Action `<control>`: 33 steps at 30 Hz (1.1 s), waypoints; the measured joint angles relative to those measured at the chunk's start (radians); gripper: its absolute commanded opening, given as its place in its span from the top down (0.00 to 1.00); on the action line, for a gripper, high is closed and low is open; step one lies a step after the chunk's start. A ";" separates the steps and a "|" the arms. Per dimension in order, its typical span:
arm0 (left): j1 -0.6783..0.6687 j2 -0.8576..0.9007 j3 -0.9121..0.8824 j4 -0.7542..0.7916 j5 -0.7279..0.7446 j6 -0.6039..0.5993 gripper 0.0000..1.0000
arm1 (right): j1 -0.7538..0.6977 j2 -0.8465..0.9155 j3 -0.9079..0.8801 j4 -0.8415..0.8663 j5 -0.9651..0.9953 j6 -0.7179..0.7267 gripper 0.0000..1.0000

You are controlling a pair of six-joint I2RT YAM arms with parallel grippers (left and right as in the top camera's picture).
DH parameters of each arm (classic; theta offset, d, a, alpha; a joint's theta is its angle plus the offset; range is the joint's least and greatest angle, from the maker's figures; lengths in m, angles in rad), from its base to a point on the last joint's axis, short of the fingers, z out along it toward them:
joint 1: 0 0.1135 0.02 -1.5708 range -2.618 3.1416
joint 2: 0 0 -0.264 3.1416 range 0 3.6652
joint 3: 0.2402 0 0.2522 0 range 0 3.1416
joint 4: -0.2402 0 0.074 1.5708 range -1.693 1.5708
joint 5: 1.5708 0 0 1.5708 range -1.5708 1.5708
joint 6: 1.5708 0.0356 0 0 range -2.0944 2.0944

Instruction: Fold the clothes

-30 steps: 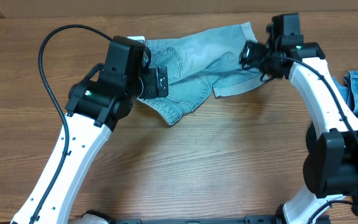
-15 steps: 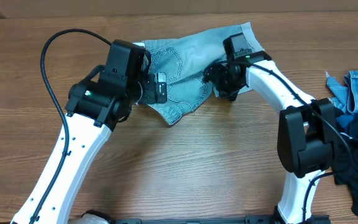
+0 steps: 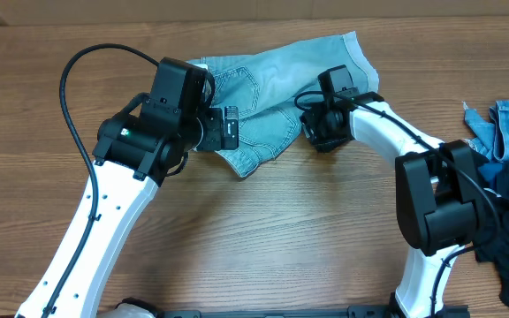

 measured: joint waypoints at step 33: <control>0.000 0.000 0.000 -0.132 0.006 0.000 0.00 | -0.138 -0.901 -0.042 -0.623 0.676 -0.601 0.96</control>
